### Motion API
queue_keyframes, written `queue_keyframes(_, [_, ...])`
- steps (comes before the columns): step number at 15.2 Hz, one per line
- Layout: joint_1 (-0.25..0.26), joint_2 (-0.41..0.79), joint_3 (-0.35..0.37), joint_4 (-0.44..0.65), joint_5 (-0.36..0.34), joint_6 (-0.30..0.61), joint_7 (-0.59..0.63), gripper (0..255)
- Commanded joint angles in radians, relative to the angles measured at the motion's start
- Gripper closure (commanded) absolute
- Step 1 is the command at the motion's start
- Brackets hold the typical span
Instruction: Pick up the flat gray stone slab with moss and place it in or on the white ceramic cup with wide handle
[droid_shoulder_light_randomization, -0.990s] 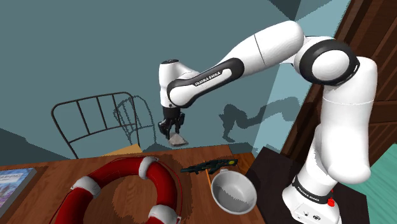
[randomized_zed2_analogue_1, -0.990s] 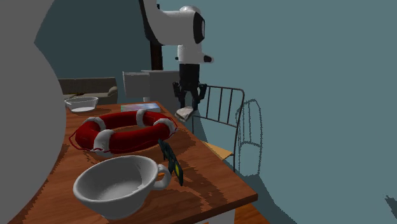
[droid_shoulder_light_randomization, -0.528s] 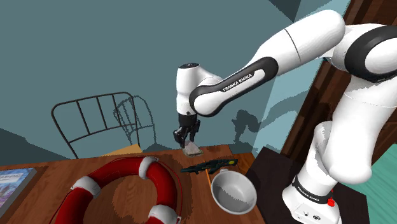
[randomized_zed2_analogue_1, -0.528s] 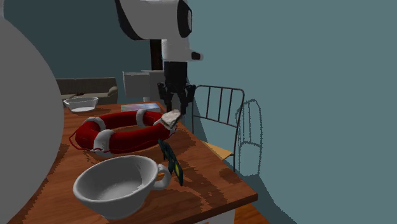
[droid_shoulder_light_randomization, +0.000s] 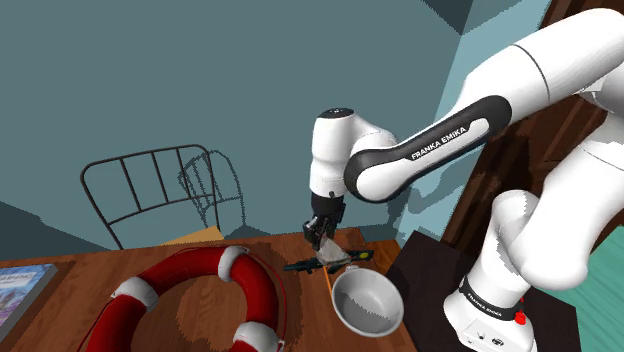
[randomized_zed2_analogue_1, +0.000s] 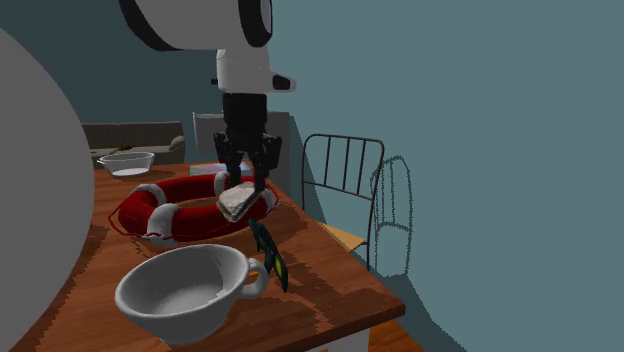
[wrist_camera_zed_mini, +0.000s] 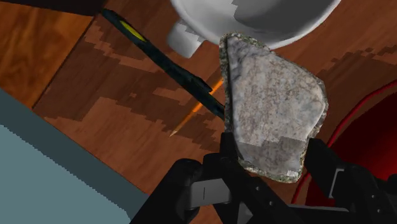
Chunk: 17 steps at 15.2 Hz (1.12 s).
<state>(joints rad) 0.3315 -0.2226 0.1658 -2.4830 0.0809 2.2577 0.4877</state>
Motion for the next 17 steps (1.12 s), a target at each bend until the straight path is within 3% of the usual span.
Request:
queue_keyframes(1, [0.018, -0.081, 0.013, -0.075, 0.021, -0.004, 0.016, 255])
queue_keyframes(8, [0.108, -0.358, 0.063, -0.285, 0.105, -0.066, 0.082, 255])
queue_keyframes(17, [0.109, -0.259, 0.081, -0.35, 0.116, 0.097, 0.079, 255])
